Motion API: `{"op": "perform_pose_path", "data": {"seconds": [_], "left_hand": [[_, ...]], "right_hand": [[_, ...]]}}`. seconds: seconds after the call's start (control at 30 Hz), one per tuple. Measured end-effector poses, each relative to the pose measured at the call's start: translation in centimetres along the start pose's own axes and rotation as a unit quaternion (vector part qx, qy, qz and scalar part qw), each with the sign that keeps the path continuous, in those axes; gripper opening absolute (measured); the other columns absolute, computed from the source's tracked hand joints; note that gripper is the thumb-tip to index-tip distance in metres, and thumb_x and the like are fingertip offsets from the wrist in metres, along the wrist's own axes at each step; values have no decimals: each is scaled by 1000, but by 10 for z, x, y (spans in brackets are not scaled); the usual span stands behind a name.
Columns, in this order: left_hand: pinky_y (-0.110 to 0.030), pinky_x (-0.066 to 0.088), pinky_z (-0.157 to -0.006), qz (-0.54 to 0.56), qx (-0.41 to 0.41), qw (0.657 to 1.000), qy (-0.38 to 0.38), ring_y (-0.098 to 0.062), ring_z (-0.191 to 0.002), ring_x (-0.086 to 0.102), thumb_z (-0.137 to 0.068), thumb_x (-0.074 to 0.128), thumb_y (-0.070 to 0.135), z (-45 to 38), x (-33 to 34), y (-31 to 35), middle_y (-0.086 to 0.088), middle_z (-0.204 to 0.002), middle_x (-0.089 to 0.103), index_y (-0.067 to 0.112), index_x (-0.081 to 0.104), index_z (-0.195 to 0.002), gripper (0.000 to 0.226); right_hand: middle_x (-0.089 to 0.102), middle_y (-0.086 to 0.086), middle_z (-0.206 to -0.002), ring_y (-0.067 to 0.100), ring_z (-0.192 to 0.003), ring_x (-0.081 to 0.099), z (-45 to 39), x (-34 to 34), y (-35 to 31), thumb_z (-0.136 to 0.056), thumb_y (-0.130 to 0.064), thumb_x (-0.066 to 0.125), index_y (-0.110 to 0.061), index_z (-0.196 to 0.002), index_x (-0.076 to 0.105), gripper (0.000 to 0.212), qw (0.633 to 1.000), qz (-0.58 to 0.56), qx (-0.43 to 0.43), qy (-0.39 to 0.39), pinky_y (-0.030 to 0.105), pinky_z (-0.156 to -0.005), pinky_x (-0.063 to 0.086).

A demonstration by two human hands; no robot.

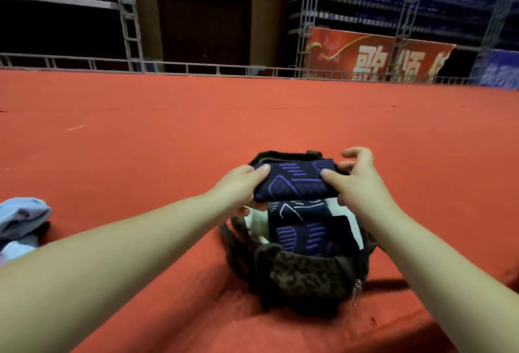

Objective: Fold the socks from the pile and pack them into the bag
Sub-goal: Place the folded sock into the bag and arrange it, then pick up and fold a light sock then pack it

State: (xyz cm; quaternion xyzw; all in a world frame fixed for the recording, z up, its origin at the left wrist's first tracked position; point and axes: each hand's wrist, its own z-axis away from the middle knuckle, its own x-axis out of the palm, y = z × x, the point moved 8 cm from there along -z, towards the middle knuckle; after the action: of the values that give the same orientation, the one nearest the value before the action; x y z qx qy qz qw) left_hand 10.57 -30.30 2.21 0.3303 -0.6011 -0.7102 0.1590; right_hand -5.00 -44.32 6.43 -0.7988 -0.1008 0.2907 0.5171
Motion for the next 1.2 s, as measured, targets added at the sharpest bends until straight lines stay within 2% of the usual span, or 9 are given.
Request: {"op": "perform_pose_path", "data": {"seconds": [0.13, 0.23, 0.37, 0.47, 0.6, 0.8, 0.93, 1.07, 1.2], "left_hand": [[-25, 34, -53, -147, -28, 989, -18, -19, -57, 59, -96, 40, 49, -21, 28, -13, -2, -72, 59, 18, 52, -84, 35], [-31, 47, -66, -293, -7, 956, -5, -24, -66, 60, -93, 39, 56, -30, 31, -26, -2, -64, 58, 17, 45, -65, 48], [-27, 41, -56, -286, -14, 958, -8, -15, -52, 57, -92, 39, 59, -30, 32, -36, 4, -53, 55, 16, 43, -65, 51], [-24, 41, -53, -253, -12, 967, -1, -14, -55, 61, -92, 38, 59, -28, 25, -29, 2, -68, 63, 16, 49, -77, 48], [-24, 40, -55, -220, 5, 975, 21, -13, -63, 62, -91, 45, 54, -16, -5, -20, 1, -86, 65, 17, 52, -104, 40], [-22, 38, -52, -243, -50, 969, 3, -13, -62, 58, -92, 53, 43, 27, -94, -66, 0, -84, 62, 14, 54, -99, 30], [-22, 39, -54, -268, -134, 954, 1, -14, -67, 59, -93, 52, 42, 65, -166, -115, 0, -86, 63, 16, 53, -95, 26], [-24, 44, -62, -263, -211, 940, 44, -12, -71, 64, -92, 52, 42, 117, -248, -159, 2, -89, 67, 18, 55, -95, 24], [-32, 51, -68, -277, -229, 928, 94, -18, -70, 68, -87, 59, 43, 146, -306, -190, 2, -76, 70, 15, 58, -85, 28]], "right_hand": [[54, 7, -108, 29, -93, 56, -21, -3, 46, -87, -29, 62, -20, -106, 31, 37, 990, 142, 25, -6, 36, -77, 42], [55, 7, -105, 29, -99, 56, -20, 13, 71, -93, -40, 51, -21, -98, 38, 23, 952, 297, 28, -71, 32, -75, 37], [49, 6, -110, 31, -101, 54, -20, 15, 71, -94, -48, 41, -22, -96, 47, 27, 932, 346, 33, -101, 39, -86, 44], [48, 6, -119, 33, -109, 50, -20, 9, 50, -93, -50, 43, -21, -101, 54, 32, 923, 377, -6, -75, 41, -93, 42], [50, 5, -121, 30, -114, 47, -13, 15, 9, -91, -44, 49, -21, -101, 57, 26, 936, 342, -66, -53, 41, -97, 40], [52, -1, -109, 20, -106, 50, 25, 108, -47, -87, -33, 55, -20, -94, 59, 15, 947, 241, -144, -155, 34, -92, 40], [56, 0, -110, 17, -109, 50, 48, 183, -55, -87, -38, 56, -28, -89, 55, 10, 937, 229, -165, -205, 38, -101, 34], [53, 2, -113, 17, -110, 50, 83, 265, -45, -88, -35, 59, -26, -91, 57, 10, 921, 187, -136, -314, 28, -90, 37], [55, -1, -103, 12, -92, 49, 105, 320, -26, -87, -33, 62, -27, -82, 55, 10, 908, 165, -109, -368, 22, -77, 33]]}}
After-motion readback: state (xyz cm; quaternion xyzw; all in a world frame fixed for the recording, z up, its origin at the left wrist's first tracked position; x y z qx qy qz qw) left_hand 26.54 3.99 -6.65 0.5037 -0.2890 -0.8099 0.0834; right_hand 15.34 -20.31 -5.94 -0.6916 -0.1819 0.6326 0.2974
